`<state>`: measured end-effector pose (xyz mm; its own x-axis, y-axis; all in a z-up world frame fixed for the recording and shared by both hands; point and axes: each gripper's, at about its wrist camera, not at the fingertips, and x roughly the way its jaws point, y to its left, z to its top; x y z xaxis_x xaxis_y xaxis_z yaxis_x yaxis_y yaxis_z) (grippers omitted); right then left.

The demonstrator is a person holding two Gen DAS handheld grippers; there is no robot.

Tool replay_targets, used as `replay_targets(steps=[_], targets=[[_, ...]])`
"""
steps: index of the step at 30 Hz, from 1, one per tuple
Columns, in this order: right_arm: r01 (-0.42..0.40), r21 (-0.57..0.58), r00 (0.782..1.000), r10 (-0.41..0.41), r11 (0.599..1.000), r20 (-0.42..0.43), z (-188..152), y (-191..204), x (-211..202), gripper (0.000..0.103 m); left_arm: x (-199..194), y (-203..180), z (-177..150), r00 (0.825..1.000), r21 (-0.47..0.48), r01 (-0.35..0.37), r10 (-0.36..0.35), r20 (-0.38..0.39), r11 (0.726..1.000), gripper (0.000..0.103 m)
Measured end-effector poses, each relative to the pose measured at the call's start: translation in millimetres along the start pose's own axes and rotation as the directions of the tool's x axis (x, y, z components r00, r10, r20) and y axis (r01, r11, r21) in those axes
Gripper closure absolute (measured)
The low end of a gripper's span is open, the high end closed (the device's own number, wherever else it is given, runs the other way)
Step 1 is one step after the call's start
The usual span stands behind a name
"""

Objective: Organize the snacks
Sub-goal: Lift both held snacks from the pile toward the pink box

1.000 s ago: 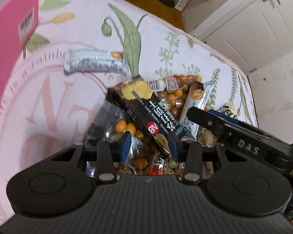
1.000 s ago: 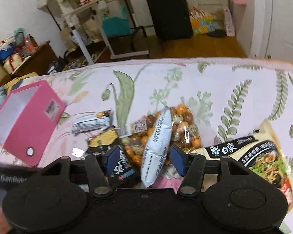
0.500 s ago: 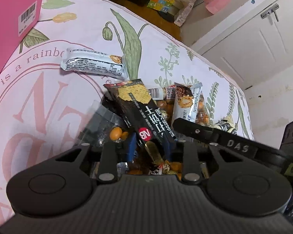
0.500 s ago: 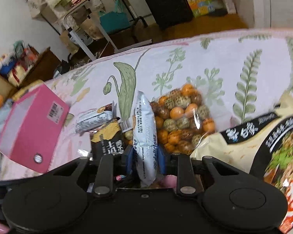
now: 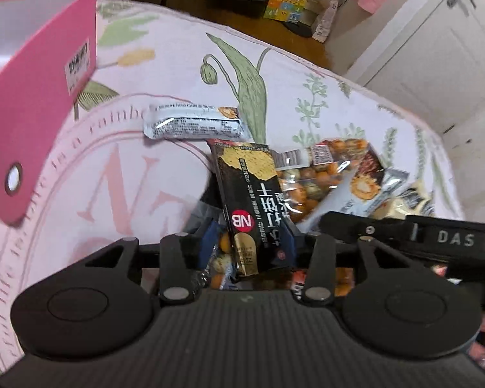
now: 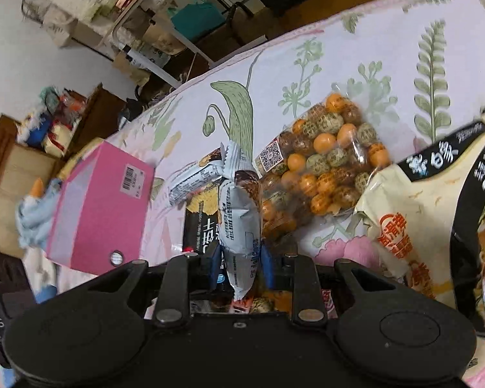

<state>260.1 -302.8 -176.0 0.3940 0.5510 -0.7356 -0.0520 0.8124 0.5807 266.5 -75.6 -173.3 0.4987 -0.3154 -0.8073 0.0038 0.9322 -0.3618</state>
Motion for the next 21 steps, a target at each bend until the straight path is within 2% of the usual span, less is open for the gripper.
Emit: replay_targets(steps=[6,13,17,19,21], targets=[[0.075,-0.001,0.997,-0.074,0.997,0.035,5,-8,-3,0.073,5,-22,-2,0.993,0.111,-0.097,0.089,0.074,0.989,0.047],[0.138,0.001,0.988,-0.138,0.99,0.064,10,-12,-6,0.069,19,-36,-1,0.991,0.16,-0.11,0.096,0.09,0.981,0.036],[0.139,0.015,0.987,-0.14,0.99,0.08,9,-14,-4,0.068,24,-37,-4,0.984,0.188,-0.152,0.132,0.116,0.97,0.038],[0.141,0.013,0.986,-0.142,0.99,0.086,7,-13,-1,0.068,25,-35,-5,0.981,0.2,-0.174,0.151,0.122,0.964,0.049],[0.149,0.003,0.984,-0.149,0.989,0.102,6,-11,0,0.068,24,-32,-4,0.983,0.185,-0.162,0.142,0.114,0.969,0.052]])
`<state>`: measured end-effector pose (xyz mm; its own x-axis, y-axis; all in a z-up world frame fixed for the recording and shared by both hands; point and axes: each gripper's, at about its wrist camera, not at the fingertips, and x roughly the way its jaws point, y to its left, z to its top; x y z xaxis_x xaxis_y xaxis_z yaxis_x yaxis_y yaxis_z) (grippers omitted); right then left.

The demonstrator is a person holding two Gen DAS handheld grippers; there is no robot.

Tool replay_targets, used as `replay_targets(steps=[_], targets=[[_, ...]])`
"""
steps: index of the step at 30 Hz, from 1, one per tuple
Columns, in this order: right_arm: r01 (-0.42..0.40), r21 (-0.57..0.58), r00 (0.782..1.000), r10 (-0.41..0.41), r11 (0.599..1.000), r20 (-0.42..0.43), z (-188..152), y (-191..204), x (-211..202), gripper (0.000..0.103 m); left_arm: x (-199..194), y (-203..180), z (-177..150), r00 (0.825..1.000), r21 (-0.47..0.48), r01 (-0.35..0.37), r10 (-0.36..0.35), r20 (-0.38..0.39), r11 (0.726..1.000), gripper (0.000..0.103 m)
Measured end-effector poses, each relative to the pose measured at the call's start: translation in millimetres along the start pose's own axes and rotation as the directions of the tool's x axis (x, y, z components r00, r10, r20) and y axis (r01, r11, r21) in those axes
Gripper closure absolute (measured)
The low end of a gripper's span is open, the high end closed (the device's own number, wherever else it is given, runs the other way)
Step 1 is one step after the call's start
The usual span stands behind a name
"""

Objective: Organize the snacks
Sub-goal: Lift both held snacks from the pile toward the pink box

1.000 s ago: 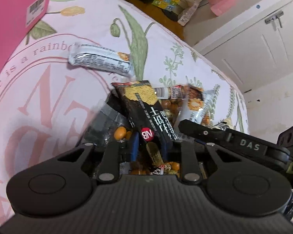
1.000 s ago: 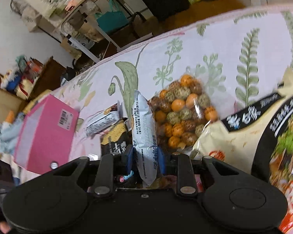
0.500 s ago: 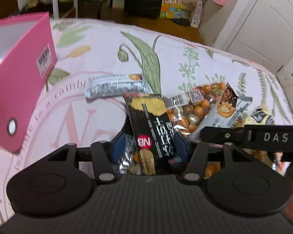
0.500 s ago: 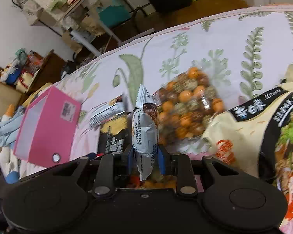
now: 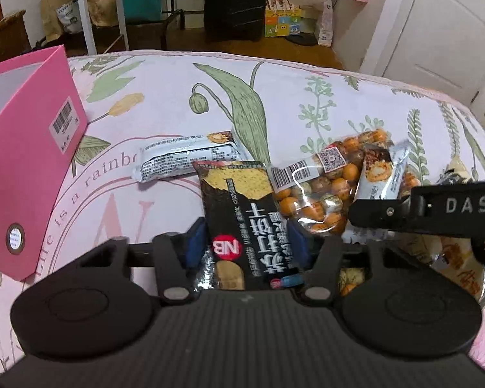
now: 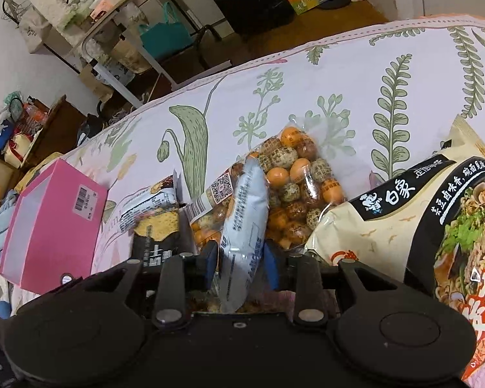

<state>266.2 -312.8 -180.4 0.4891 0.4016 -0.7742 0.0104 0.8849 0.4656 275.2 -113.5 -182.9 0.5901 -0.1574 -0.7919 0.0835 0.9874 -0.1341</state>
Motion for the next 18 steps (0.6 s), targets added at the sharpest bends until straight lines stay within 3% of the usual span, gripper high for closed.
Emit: replay_targets(steps=[9,18], targets=[[-0.033,-0.004,0.999,0.033,0.999,-0.019,-1,9,-14,0.071,-18,17,6,0.998,-0.029,0.056,-0.057,-0.038,0.998,0.054],[-0.07,-0.013,0.996,0.069,0.997,-0.05,-14,18,-31,0.072,-38,41,5,0.971,-0.148,0.181,-0.201,-0.131,0.972,0.054]])
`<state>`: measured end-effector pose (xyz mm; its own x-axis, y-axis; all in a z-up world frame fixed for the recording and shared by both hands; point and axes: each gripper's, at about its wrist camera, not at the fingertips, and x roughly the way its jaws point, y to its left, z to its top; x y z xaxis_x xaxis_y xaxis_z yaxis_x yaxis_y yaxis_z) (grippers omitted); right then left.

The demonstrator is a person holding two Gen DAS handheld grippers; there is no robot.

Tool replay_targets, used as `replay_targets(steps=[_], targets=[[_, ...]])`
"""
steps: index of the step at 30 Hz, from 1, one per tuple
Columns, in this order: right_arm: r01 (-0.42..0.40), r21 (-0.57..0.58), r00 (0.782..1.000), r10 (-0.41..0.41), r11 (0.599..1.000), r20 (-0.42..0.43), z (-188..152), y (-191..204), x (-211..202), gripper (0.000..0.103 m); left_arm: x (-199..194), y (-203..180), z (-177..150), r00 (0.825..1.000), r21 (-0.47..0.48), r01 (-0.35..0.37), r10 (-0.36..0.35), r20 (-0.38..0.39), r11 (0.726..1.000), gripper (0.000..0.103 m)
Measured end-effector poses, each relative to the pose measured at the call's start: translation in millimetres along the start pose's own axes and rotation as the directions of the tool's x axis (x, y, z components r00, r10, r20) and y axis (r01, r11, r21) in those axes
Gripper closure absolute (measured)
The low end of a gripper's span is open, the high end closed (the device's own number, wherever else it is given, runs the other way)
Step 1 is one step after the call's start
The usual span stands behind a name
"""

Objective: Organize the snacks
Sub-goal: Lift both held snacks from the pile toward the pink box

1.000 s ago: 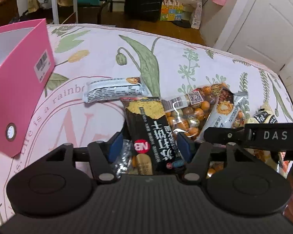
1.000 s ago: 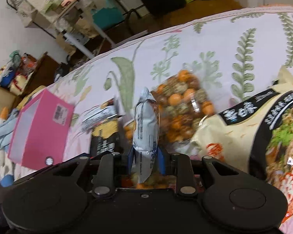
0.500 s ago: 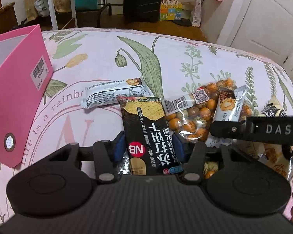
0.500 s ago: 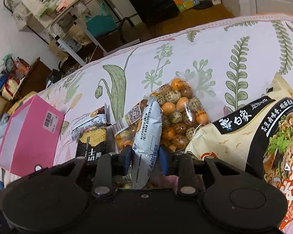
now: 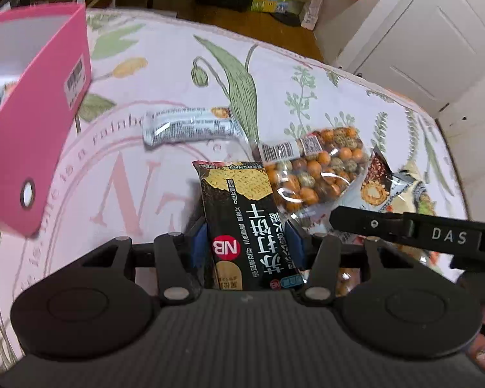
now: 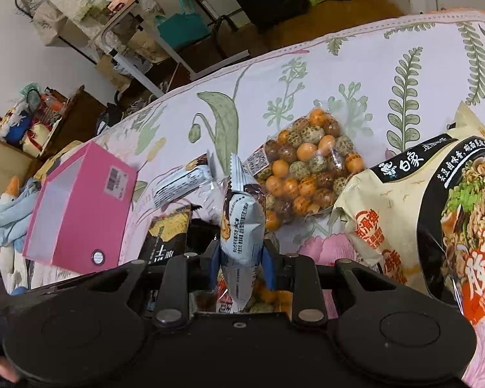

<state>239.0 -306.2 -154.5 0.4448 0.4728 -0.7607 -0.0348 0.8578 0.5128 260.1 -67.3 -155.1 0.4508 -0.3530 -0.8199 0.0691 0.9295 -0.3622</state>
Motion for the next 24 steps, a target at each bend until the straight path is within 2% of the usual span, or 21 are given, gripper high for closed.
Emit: replay_targets(steps=[4,10,15,24], targets=[[-0.02,-0.016,1.0,0.02,1.0,-0.013,-6,6,-7,0.072,-12,4,-4,1.0,-0.014,0.021,-0.022,-0.02,1.0,0.054],[-0.041,-0.017,0.998,0.04,0.999,-0.047,-21,17,-19,0.072,-34,18,-26,0.999,0.019,-0.036,0.036,0.005,0.999,0.054],[-0.054,-0.074,0.995,0.047,0.996,-0.092,-40,35,-19,0.072,-48,40,-46,1.0,-0.043,-0.008,0.007,-0.03,0.999,0.054],[-0.141,-0.199,0.984,0.115,0.97,-0.137,-75,80,-31,0.072,-98,48,-71,1.0,-0.004,0.014,-0.014,0.001,1.0,0.054]])
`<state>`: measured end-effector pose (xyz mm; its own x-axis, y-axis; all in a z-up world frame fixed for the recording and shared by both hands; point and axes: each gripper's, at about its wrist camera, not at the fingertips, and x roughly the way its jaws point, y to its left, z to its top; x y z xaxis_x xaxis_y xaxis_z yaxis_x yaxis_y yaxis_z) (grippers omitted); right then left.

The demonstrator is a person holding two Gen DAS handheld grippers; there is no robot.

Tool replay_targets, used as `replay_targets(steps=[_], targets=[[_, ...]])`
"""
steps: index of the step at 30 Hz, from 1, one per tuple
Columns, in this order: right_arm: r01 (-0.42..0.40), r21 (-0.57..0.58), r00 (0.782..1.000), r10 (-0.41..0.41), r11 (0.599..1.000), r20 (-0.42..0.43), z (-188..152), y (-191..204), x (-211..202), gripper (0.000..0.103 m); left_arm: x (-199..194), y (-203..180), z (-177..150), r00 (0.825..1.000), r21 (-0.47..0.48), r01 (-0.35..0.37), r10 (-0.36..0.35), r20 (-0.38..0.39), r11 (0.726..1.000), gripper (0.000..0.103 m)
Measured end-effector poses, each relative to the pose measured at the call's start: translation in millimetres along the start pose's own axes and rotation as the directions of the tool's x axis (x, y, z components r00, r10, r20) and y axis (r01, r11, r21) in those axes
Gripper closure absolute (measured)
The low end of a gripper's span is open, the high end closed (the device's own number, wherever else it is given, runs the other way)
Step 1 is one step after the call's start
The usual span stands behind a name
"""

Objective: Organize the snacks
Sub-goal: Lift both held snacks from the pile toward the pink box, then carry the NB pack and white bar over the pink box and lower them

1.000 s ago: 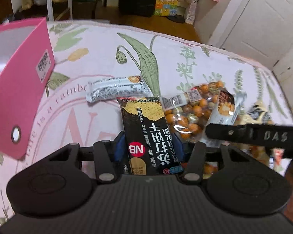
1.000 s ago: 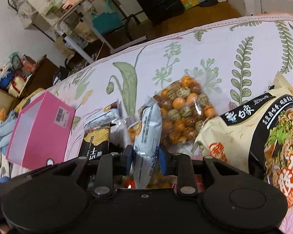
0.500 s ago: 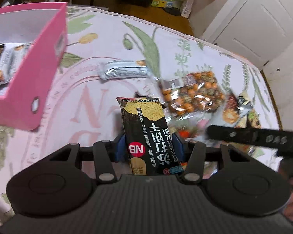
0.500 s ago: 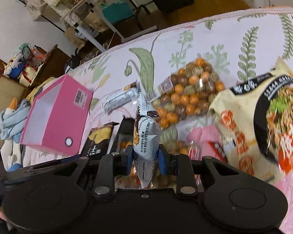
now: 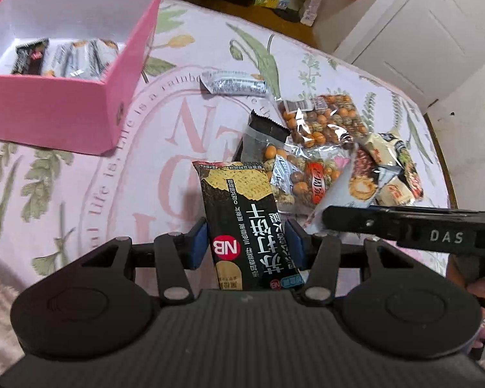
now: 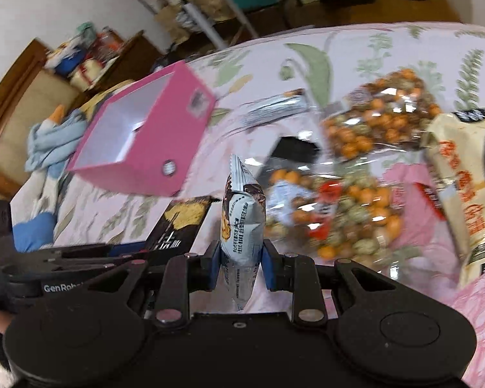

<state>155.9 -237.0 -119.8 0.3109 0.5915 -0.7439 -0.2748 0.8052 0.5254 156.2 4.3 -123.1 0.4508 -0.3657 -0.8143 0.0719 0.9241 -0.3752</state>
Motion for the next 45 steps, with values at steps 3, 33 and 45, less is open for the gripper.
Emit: replay_targets(steps=[3,33,45], targets=[[-0.032,-0.057,0.999,0.032,0.998,-0.005,-4,24,-7,0.072,-24,6,-5,0.999,0.022,-0.002,0.002,0.037,1.0,0.054],[0.004,-0.399,0.999,0.012,0.917,0.037,111,205,59,0.072,-147,144,106,0.931,-0.018,-0.223,0.218,0.294,0.975,0.054],[0.094,-0.466,0.98,-0.163,0.88,-0.11,163,207,205,0.072,-43,254,170,0.944,-0.147,-0.265,0.287,0.16,0.953,0.054]])
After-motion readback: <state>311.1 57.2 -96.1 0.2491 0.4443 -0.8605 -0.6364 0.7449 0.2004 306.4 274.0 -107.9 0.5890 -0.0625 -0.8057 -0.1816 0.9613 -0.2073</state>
